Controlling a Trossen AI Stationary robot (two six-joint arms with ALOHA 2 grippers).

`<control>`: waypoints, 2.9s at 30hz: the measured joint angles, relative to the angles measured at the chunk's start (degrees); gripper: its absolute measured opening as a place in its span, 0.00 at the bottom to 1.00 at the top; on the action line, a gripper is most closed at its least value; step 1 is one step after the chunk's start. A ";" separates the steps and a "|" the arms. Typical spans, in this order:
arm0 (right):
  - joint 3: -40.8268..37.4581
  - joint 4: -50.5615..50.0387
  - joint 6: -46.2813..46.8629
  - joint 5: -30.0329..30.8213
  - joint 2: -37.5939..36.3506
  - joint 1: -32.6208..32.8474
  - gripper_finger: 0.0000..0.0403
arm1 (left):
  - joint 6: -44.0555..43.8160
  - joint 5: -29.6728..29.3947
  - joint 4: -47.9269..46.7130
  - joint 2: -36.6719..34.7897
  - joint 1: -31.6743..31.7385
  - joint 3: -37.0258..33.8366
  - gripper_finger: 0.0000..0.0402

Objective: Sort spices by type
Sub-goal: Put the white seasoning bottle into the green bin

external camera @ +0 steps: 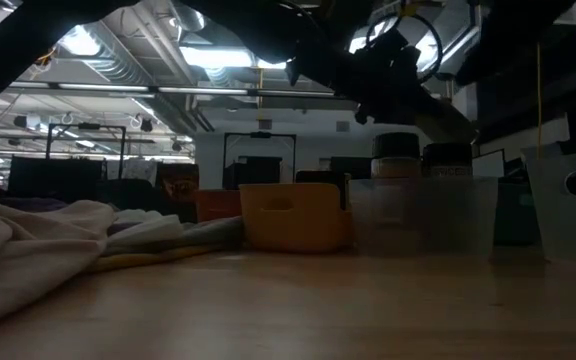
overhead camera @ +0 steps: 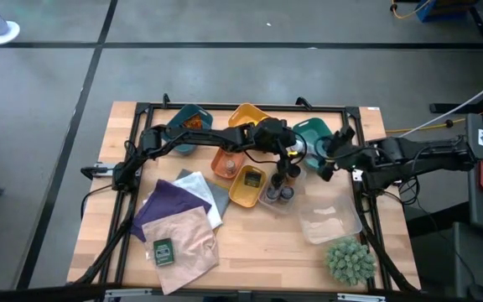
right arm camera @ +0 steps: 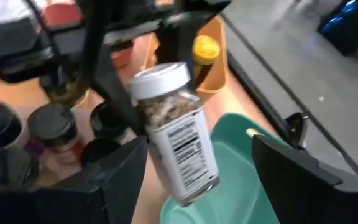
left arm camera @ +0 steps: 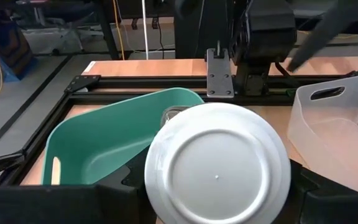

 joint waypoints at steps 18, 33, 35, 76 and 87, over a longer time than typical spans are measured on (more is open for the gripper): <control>-0.07 -1.75 -4.98 -9.82 7.43 0.04 0.71 | 7.93 0.66 -0.76 0.05 -4.13 -0.11 0.46; -0.07 -1.73 -6.31 -12.81 13.08 0.00 0.55 | 9.31 1.10 -0.07 0.12 -4.76 -0.13 0.46; -0.07 -1.74 -6.36 -12.87 13.07 0.02 0.50 | 10.00 1.15 -0.12 0.12 -4.78 -0.13 0.51; -23.59 34.27 -15.65 -13.26 -0.40 -30.89 0.51 | 1.64 7.51 -21.76 -30.75 2.51 -21.40 0.63; -33.03 52.06 -5.02 -11.87 1.43 -36.02 0.51 | -2.92 7.09 -10.83 -36.95 2.49 -35.34 0.63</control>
